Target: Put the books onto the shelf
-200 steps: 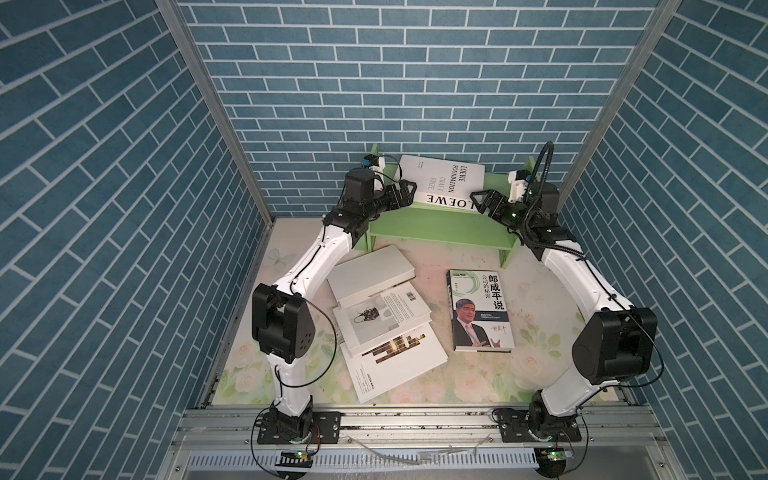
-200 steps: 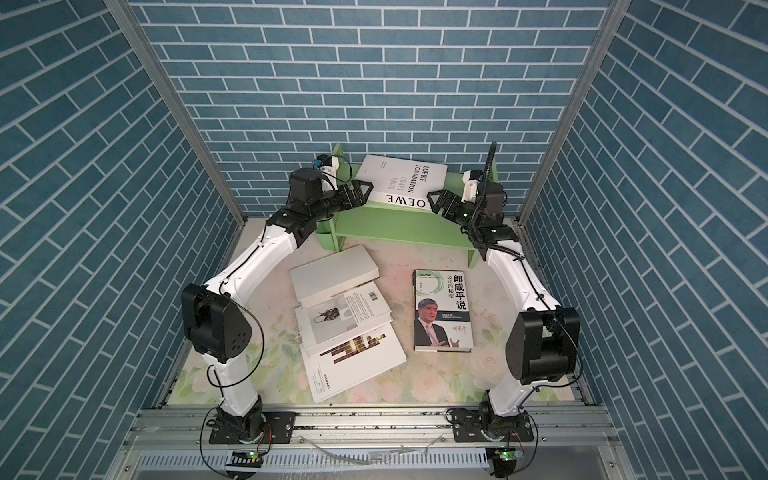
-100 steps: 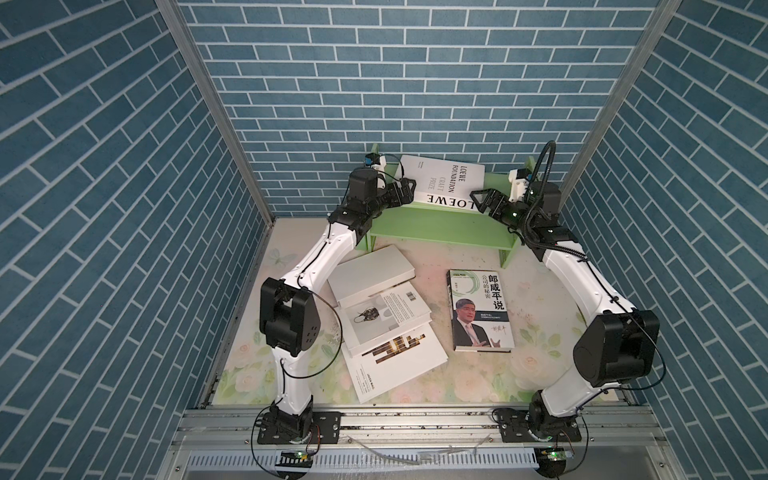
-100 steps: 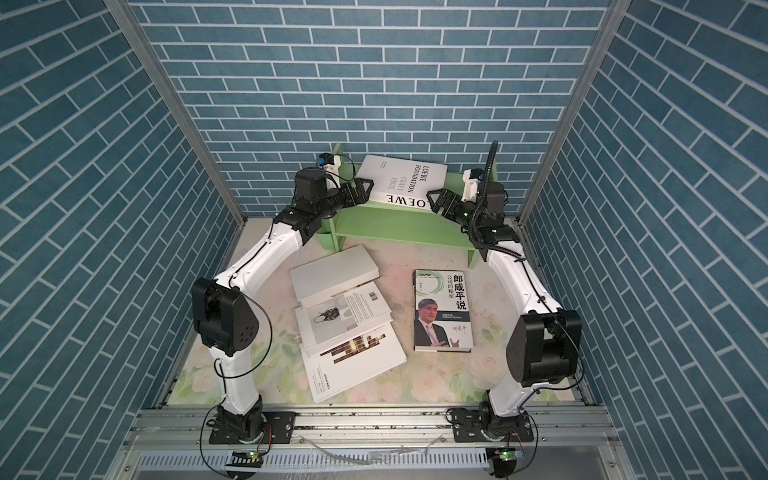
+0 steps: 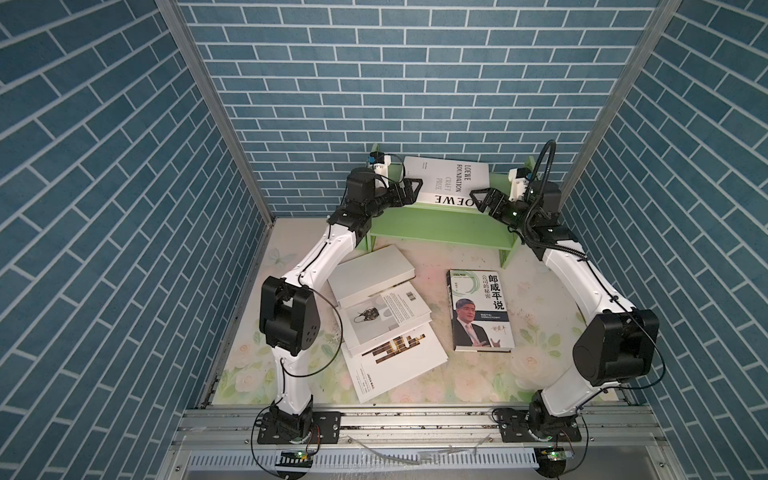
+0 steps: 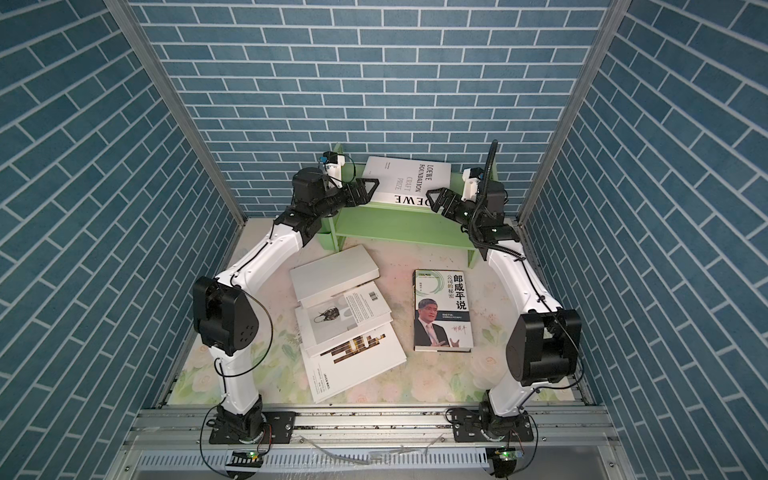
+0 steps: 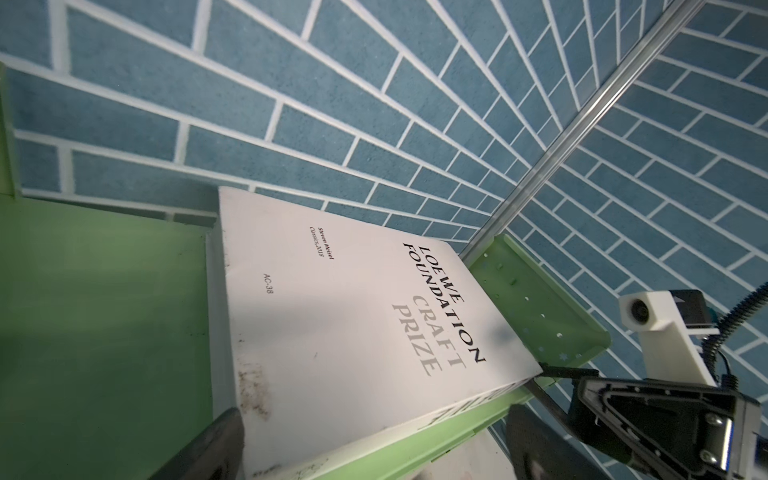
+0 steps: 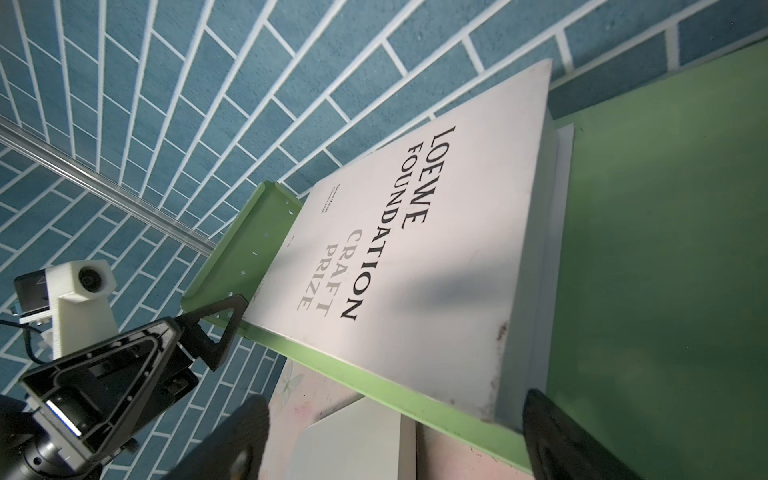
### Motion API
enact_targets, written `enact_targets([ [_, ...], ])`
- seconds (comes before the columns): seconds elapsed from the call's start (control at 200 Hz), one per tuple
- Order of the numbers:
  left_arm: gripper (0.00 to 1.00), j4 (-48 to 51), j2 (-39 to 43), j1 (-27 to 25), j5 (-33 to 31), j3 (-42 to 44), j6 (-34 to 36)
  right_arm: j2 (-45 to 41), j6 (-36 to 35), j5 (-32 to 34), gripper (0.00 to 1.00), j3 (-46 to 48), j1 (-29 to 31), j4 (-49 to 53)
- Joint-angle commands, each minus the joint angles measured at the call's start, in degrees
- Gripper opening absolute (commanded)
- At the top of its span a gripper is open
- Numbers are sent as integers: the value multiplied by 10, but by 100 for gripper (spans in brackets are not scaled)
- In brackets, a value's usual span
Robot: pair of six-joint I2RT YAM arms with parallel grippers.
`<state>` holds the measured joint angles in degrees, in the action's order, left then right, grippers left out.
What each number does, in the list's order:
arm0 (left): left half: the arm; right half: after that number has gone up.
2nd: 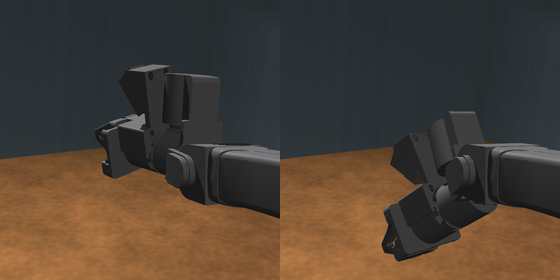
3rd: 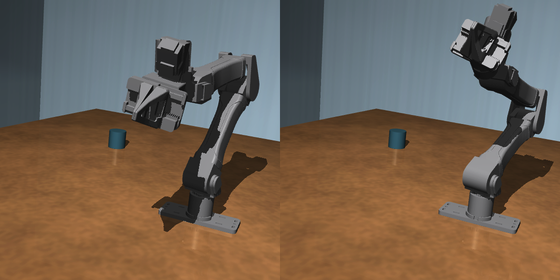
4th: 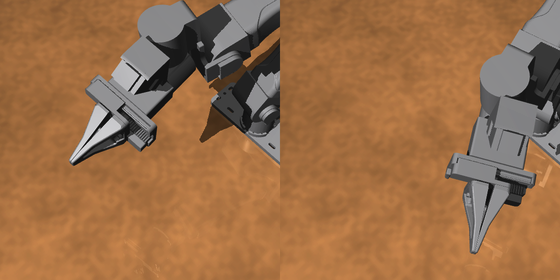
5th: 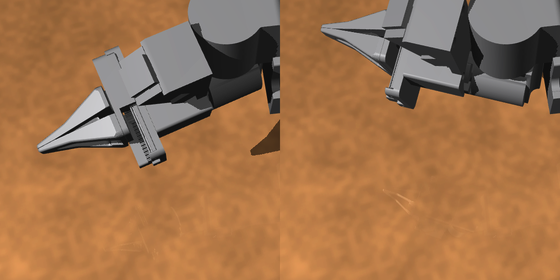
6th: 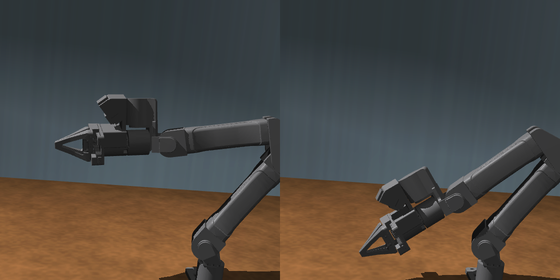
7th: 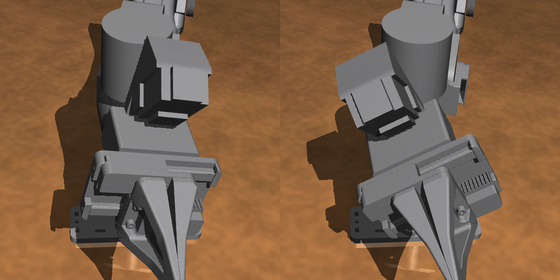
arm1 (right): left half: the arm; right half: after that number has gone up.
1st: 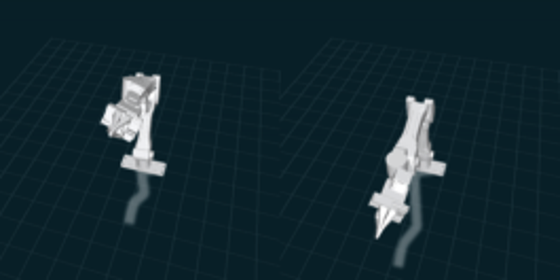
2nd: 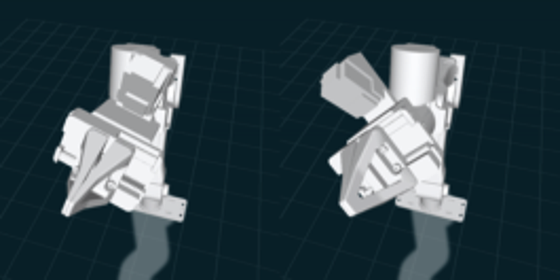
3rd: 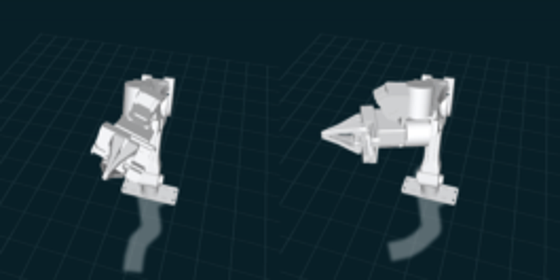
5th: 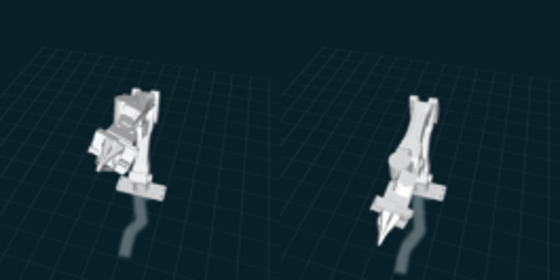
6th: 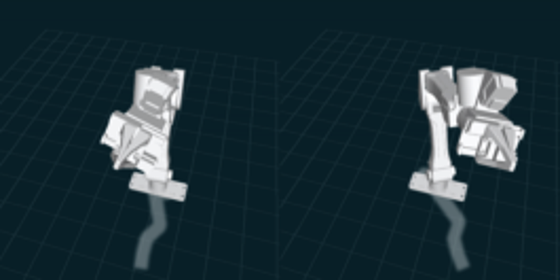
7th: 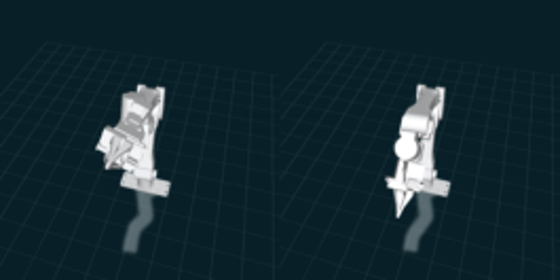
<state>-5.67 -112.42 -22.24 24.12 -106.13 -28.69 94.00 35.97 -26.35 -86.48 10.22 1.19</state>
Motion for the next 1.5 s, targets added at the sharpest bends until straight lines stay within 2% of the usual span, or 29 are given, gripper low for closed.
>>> enact_targets([
  [0.0,100,-33,-1,4,38,15,-9,5,-3,-8,95,-21,1,-18],
  [0.26,100,-69,9,9,60,39,-47,6,-3,-14,95,-20,1,-19],
  [0.7,99,-51,38,25,-22,79,-63,9,-5,-4,95,-18,1,-15],
  [1.07,100,-64,1,22,43,49,-82,19,-3,-5,95,-26,1,-14],
  [1.496,100,-80,-6,17,79,42,-86,24,-3,-12,95,-30,0,-14],
])
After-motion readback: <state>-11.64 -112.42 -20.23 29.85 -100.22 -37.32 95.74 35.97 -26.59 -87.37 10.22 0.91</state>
